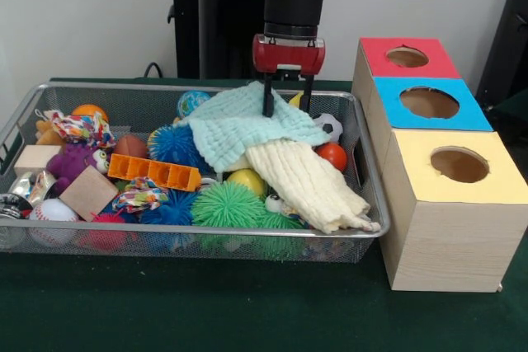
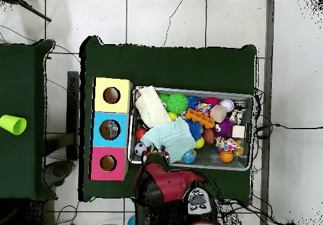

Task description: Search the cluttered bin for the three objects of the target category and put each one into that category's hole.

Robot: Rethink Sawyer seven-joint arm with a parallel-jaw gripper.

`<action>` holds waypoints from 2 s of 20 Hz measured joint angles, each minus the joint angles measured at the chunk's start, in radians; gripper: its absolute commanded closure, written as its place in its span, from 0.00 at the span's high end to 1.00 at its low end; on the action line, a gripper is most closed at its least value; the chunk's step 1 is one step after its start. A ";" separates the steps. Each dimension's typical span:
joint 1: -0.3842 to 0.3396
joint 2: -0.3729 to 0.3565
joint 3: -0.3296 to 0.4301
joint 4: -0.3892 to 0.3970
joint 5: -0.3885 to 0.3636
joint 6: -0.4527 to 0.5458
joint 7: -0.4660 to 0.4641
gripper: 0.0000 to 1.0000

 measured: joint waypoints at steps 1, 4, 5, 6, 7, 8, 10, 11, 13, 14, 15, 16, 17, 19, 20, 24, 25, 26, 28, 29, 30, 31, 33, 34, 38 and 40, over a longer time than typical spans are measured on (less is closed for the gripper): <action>0.001 0.008 -0.002 0.000 0.000 -0.004 0.000 1.00; 0.003 0.034 -0.009 -0.001 0.000 -0.012 0.000 1.00; 0.003 0.040 -0.011 -0.001 0.000 -0.014 0.000 1.00; 0.003 0.043 -0.012 -0.001 0.000 -0.016 0.000 1.00; 0.004 0.049 -0.014 -0.002 0.000 -0.022 0.000 1.00; 0.004 0.054 -0.017 -0.003 0.001 -0.030 0.000 1.00; 0.004 0.062 -0.022 -0.007 0.000 -0.044 0.000 1.00; 0.004 0.064 -0.024 -0.007 0.000 -0.046 0.000 1.00; 0.004 0.066 -0.026 -0.008 0.000 -0.046 0.000 1.00; 0.004 0.066 -0.026 -0.008 0.000 -0.046 0.000 1.00; 0.004 0.065 -0.026 -0.008 0.000 -0.046 0.000 1.00; 0.004 0.065 -0.025 -0.008 0.000 -0.046 0.000 1.00; 0.003 0.062 -0.025 -0.008 0.000 -0.046 0.000 1.00; 0.000 0.054 -0.024 -0.008 -0.001 -0.046 0.000 1.00; -0.006 0.042 -0.021 -0.008 -0.005 -0.044 0.000 1.00; -0.042 0.000 0.002 -0.002 -0.020 -0.021 0.000 1.00; -0.065 -0.023 0.017 0.002 -0.030 -0.001 0.000 1.00; -0.083 -0.041 0.028 0.006 -0.036 0.014 0.000 1.00; -0.119 -0.074 0.050 0.015 -0.045 0.045 0.000 1.00; -0.138 -0.092 0.062 0.020 -0.049 0.062 0.000 1.00; -0.192 -0.141 0.093 0.033 -0.055 0.111 0.000 0.00; -0.195 -0.144 0.094 0.033 -0.055 0.113 0.000 0.00; -0.200 -0.149 0.097 0.034 -0.056 0.117 0.000 0.00; -0.212 -0.161 0.103 0.037 -0.058 0.126 0.000 0.00; -0.234 -0.193 0.124 0.042 -0.074 0.142 0.000 0.00; -0.248 -0.212 0.142 0.046 -0.084 0.152 0.000 0.00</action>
